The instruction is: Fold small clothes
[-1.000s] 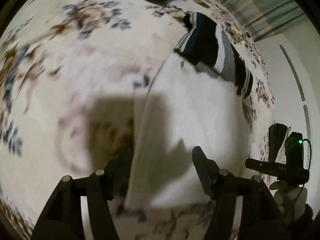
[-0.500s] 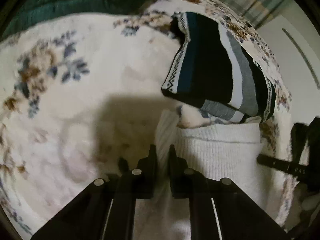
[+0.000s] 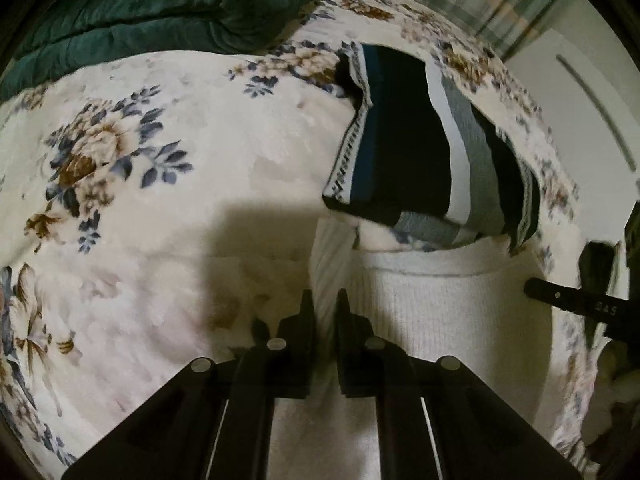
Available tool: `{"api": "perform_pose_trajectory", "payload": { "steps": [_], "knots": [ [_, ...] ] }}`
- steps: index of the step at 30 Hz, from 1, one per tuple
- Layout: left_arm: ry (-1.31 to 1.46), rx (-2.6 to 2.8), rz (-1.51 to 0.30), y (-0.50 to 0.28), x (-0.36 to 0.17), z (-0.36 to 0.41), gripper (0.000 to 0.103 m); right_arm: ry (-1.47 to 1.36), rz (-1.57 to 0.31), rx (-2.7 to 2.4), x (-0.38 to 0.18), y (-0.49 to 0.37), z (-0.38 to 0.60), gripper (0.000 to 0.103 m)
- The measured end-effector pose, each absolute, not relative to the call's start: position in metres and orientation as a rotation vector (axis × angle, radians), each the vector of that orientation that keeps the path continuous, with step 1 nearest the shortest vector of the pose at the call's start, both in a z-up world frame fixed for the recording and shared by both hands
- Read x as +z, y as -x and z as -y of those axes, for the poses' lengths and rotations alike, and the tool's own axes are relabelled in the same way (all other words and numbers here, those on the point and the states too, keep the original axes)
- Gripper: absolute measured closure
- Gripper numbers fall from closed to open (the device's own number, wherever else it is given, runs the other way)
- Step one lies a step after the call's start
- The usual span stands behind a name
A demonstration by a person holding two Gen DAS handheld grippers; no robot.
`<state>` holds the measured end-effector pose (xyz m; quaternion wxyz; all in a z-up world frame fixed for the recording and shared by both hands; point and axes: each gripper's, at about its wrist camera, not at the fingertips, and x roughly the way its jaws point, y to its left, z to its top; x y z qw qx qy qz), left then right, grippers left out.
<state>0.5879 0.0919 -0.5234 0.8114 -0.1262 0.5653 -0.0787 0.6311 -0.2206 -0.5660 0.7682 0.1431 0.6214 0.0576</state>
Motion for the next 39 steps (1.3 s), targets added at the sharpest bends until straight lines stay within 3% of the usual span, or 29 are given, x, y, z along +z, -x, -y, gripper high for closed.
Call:
{"api": "perform_pose_trajectory", "payload": {
  "steps": [4,11,14,15,16,17,18,19,21,22,28,35,37,38,39],
  "knots": [
    [0.385,-0.152,-1.227,-0.602,-0.535,-0.121,0.097,-0.31,-1.299,0.087,-0.553,-0.643,0.226,0.099],
    [0.44,-0.194,-1.345,-0.613,-0.578,-0.129,0.097,-0.272,-1.416,0.074,-0.603,-0.665,0.217,0.099],
    [0.498,-0.255,-1.357,-0.609,-0.574,-0.131,0.093,-0.276,-1.445,0.125,-0.606,-0.665,0.215,0.096],
    [0.545,-0.276,-1.367,-0.607,-0.572,-0.135,0.083,-0.296,-1.451,0.138,-0.605,-0.664,0.218,0.094],
    [0.575,-0.283,-1.371,-0.604,-0.571,-0.14,0.076,-0.327,-1.466,0.151,-0.604,-0.663,0.224,0.082],
    [0.628,-0.309,-1.356,-0.598,-0.567,-0.148,0.063,-0.363,-1.479,0.158,-0.602,-0.66,0.231,0.074],
    [0.668,-0.324,-1.339,-0.591,-0.563,-0.154,0.052,-0.393,-1.479,0.159,-0.599,-0.657,0.237,0.058],
    [0.698,-0.326,-1.325,-0.584,-0.56,-0.16,0.049,-0.447,-1.47,0.167,-0.595,-0.649,0.249,0.043],
    [0.752,-0.35,-1.306,-0.563,-0.557,-0.171,0.045,-0.539,-1.465,0.199,-0.592,-0.633,0.267,0.025],
    [0.758,-0.354,-1.311,-0.556,-0.558,-0.173,0.045,-0.596,-1.466,0.219,-0.594,-0.621,0.276,0.021],
    [0.865,-0.418,-1.411,-0.524,-0.601,-0.16,0.044,-0.783,-1.561,0.352,-0.643,-0.568,0.286,0.018],
    [0.99,-0.456,-1.382,-0.537,-0.623,-0.139,0.039,-0.966,-1.612,0.556,-0.698,-0.562,0.252,0.015],
    [0.983,-0.447,-1.361,-0.537,-0.619,-0.137,0.046,-0.977,-1.603,0.559,-0.701,-0.564,0.248,0.019],
    [0.955,-0.442,-1.343,-0.538,-0.611,-0.135,0.07,-0.977,-1.599,0.553,-0.7,-0.563,0.248,0.026],
    [0.931,-0.434,-1.328,-0.537,-0.603,-0.135,0.072,-0.974,-1.586,0.551,-0.698,-0.563,0.246,0.043]
  ]
}}
